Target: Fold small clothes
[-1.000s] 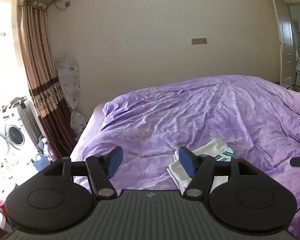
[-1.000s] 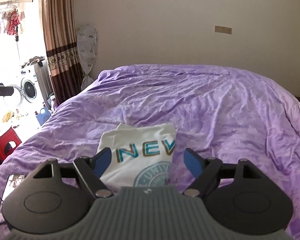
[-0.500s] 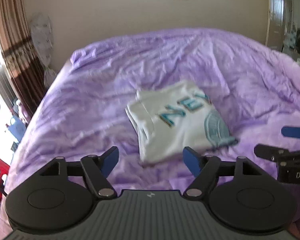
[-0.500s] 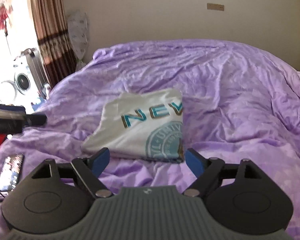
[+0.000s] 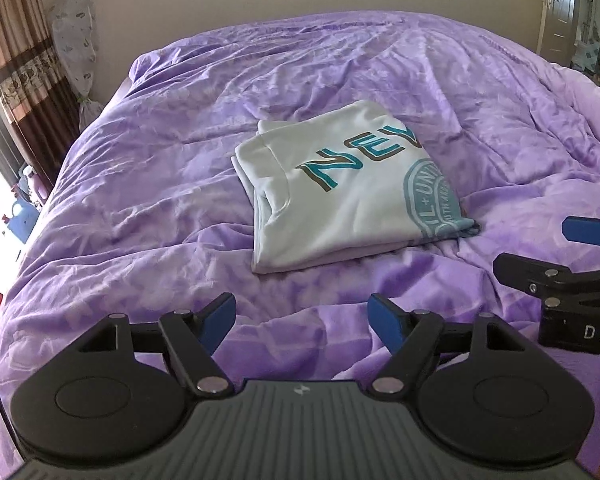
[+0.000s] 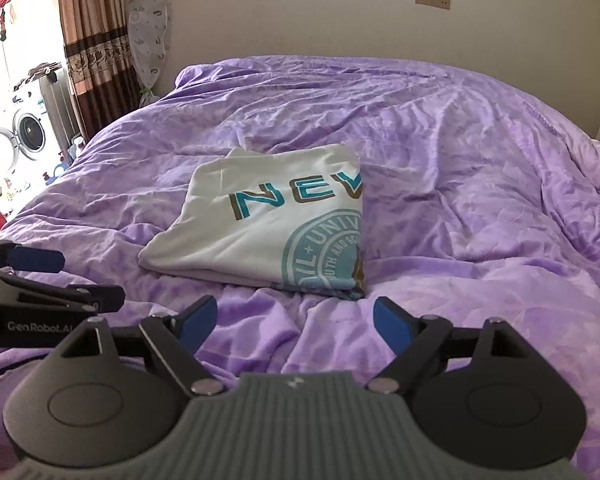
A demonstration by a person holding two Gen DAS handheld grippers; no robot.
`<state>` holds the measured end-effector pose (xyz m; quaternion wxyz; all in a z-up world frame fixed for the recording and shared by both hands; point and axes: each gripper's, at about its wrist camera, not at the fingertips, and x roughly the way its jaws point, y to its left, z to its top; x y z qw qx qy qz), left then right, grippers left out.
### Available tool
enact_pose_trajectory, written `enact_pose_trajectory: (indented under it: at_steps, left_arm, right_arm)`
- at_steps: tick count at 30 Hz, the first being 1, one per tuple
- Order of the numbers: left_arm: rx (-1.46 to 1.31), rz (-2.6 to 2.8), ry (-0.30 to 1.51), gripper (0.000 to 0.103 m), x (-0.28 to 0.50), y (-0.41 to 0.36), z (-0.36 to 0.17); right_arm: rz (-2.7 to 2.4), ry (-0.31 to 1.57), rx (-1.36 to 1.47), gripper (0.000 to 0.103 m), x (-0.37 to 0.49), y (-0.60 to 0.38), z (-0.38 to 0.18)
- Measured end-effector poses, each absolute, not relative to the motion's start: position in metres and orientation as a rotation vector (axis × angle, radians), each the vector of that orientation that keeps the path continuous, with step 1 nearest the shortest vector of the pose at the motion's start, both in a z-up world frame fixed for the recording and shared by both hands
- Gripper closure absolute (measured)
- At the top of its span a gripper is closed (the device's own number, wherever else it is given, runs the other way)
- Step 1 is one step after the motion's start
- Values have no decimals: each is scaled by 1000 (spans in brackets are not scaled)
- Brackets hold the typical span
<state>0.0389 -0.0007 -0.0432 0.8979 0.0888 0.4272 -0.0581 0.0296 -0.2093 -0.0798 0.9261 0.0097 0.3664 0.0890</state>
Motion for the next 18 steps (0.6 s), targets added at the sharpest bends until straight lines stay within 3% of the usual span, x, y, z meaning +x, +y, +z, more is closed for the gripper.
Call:
enact_pose_trajectory:
  at_steps: [18]
  left_arm:
    - [182, -112, 894, 15, 38, -1, -46]
  right_arm:
    - [186, 754, 26, 22, 30, -208, -82]
